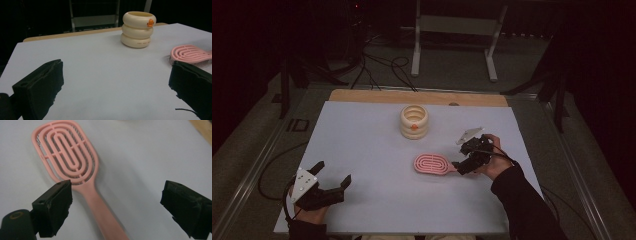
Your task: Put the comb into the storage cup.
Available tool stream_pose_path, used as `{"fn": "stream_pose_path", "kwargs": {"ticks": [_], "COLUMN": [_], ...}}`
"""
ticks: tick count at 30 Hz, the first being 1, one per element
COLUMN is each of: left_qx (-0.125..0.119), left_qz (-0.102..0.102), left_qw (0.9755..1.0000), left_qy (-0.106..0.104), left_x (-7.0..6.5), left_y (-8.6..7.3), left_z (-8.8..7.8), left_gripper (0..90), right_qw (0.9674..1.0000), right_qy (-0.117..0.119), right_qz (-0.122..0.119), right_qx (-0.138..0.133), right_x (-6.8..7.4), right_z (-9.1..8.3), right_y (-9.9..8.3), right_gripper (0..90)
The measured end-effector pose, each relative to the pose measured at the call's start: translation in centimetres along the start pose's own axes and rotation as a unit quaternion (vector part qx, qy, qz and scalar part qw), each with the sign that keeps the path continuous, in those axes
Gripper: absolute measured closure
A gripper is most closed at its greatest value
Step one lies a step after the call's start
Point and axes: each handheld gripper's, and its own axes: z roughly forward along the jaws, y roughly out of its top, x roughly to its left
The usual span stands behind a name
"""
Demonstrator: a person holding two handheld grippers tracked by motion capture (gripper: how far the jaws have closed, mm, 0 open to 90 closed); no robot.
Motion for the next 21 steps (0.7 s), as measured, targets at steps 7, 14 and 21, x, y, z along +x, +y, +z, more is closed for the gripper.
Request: {"fn": "stream_pose_path", "kwargs": {"ticks": [7,14,21], "left_qx": [0.000,0.001,0.001], "left_qz": [-0.001,0.000,0.000], "left_qw": [1.0000,1.0000,1.0000], "left_qy": [0.000,0.000,0.000], "left_x": [0.0,0.0,0.0], "left_y": [0.0,0.0,0.0], "left_z": [0.0,0.0,0.0], "left_gripper": [0.4,0.4,0.4], "right_qw": [0.9992,0.9981,0.9967], "right_qy": [0.025,0.035,0.046], "right_qz": [-0.012,-0.023,-0.032], "right_qx": [0.028,0.045,0.059], "right_x": [0.1,0.2,0.2], "right_z": [1.5,2.4,3.3], "right_y": [0.2,0.3,0.3], "right_gripper": [10.1,10.1,10.1]}}
